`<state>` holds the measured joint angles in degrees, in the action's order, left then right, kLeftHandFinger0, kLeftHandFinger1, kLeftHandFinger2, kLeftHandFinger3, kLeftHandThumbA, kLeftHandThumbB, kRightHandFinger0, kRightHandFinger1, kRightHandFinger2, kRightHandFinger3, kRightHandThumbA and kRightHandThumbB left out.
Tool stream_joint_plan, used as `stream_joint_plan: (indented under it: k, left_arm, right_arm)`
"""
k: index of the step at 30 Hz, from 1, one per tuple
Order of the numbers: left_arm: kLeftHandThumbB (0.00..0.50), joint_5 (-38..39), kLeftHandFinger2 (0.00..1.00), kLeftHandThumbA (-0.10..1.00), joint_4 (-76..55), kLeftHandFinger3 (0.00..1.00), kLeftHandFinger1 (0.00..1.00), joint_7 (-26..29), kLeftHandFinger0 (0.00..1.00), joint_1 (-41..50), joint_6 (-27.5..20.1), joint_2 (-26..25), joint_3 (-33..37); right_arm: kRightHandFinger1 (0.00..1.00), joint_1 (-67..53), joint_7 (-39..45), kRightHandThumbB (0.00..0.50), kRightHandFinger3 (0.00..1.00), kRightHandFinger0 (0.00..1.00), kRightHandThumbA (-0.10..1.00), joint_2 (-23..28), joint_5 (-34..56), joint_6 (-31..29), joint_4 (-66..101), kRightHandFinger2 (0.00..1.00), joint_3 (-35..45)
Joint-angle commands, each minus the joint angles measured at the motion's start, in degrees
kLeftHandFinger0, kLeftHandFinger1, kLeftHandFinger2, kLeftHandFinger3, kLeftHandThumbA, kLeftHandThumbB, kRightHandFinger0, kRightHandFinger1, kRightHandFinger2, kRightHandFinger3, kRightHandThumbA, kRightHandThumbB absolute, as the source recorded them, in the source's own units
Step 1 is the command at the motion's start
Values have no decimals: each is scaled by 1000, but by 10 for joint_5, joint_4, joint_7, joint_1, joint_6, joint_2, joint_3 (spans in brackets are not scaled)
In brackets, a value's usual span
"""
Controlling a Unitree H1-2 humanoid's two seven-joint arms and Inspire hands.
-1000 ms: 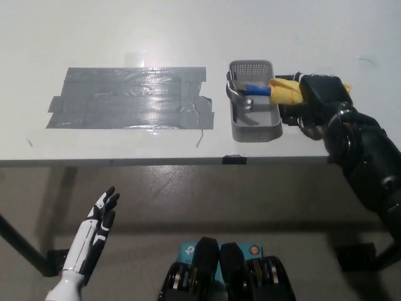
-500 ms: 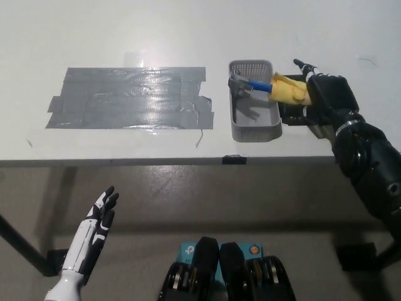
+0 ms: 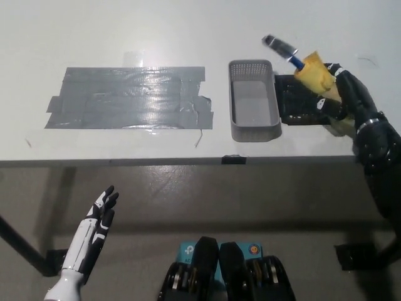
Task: The robot picks the hammer with right hand and hits the black area on the desk and places it back.
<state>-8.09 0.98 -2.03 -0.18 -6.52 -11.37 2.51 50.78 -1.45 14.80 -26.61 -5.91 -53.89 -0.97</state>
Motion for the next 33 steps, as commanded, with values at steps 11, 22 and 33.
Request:
stream_joint_plan:
  k: [11, 22, 33]
  left_arm:
    - [52, 2, 1000, 1000, -15, 1000, 1000, -12, 1000, -17, -22, -21, -6]
    - [84, 2, 1000, 1000, -13, 1000, 1000, -10, 1000, -11, -25, -19, -5]
    - [70, 3, 958, 1000, -12, 1000, 1000, -12, 981, -9, -16, -19, -5]
  right_arm:
    - [608, 75, 344, 110, 974, 89, -100, 114, 224, 243, 241, 905, 54]
    - [623, 90, 521, 109, 1000, 98, -100, 256, 132, 242, 287, 938, -99]
    - [660, 94, 543, 134, 831, 132, -100, 299, 75, 195, 327, 933, -193]
